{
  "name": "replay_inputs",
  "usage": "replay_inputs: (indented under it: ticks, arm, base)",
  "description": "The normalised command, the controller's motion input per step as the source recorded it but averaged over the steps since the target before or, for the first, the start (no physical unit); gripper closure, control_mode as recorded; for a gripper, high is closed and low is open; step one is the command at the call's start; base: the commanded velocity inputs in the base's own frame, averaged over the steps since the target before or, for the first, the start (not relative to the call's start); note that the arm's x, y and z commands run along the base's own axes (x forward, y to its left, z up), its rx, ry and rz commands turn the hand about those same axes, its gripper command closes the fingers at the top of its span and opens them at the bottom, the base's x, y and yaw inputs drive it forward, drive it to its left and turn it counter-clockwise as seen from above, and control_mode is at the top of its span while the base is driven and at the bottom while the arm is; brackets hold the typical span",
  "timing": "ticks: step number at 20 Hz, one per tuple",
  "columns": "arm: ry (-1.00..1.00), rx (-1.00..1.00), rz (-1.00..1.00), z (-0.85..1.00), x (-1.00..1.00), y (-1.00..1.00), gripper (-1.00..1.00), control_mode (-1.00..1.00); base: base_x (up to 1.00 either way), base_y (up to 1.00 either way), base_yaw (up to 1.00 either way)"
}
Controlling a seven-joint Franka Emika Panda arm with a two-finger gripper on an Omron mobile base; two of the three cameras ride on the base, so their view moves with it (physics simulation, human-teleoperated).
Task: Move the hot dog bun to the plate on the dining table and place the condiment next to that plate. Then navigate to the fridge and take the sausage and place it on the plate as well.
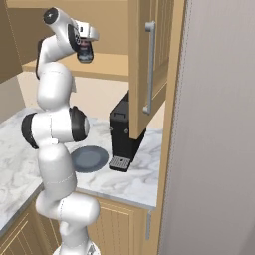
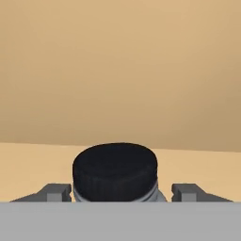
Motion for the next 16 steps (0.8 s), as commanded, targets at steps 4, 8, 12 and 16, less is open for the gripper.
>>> replay_inputs:
  ticks: [4,8,12,16]
  arm:
    - [-0.1,0.0,0.0,0.0,-0.62,0.0,1.0,-1.0]
    - [-0.2,0.0,0.0,0.0,-1.0,0.0,1.0,-1.0]
    - [-0.14,0.0,0.0,-0.08,-1.0,0.0,1.0,-1.0]
    - [-0.08,0.0,0.0,-0.29,-1.0,-0.07,1.0,-1.0]
  base:
    - [0.0,0.0,0.0]
    - [0.0,0.0,0.0]
    - [0.0,0.0,0.0]
    - [0.0,0.0,0.0]
